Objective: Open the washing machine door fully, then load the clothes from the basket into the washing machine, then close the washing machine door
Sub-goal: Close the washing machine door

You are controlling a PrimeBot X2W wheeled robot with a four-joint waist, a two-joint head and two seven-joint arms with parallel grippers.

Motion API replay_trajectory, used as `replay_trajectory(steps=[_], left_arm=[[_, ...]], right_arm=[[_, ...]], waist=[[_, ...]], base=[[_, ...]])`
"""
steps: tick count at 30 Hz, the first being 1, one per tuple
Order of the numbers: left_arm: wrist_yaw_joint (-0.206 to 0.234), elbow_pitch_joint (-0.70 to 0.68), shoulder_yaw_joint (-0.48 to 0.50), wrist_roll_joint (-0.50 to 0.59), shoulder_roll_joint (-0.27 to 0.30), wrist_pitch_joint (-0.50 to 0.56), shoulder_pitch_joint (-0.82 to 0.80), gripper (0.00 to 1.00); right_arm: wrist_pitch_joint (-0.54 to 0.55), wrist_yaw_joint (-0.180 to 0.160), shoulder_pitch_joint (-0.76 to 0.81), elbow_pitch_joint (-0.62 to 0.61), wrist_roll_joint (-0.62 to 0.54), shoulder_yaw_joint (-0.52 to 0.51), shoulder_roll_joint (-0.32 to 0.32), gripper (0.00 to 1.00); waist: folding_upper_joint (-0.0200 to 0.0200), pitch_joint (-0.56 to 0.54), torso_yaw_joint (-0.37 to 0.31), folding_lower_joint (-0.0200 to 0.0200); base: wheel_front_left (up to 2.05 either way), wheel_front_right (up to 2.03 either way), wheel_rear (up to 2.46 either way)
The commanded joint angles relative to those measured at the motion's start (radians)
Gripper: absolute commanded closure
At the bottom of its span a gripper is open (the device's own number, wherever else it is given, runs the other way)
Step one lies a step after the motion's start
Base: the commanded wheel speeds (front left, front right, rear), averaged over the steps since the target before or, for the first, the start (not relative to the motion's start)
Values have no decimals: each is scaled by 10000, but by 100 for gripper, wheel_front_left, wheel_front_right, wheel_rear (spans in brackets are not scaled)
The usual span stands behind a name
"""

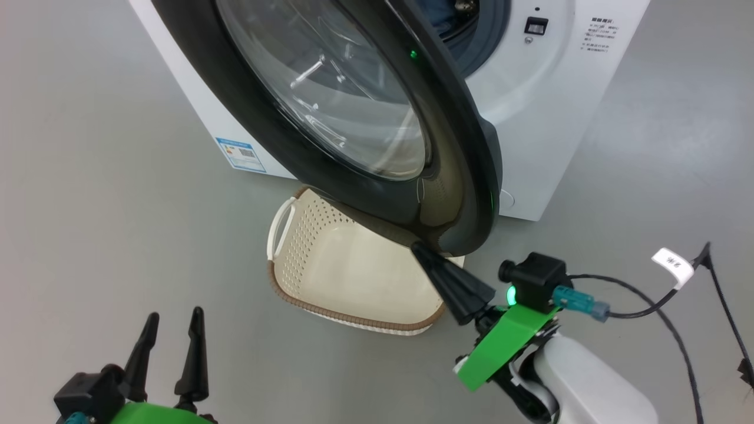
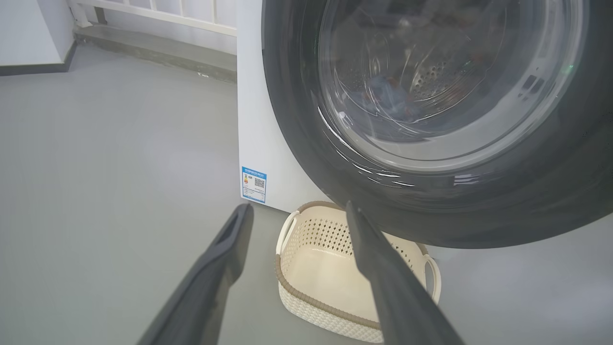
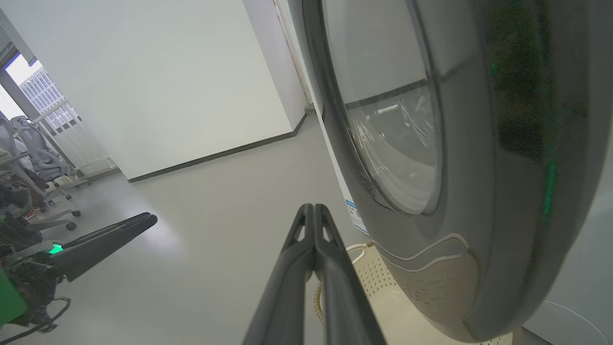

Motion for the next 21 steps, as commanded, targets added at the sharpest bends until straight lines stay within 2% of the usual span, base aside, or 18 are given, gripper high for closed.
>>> replay_trajectory(steps=[1,21], left_arm=[[-15,-181,301,-62,135,-65,-389,0],[-15,-339,123,-47,187,-65,-782,0]], right_arm=[[-48,16,-67,-184,33,-8,131,100],[-48,16,-668,-259,-250,-1964,-80,100]], waist=[[0,69,-29,0],[0,712,22,0]], base=[[0,0,0],[0,0,0]])
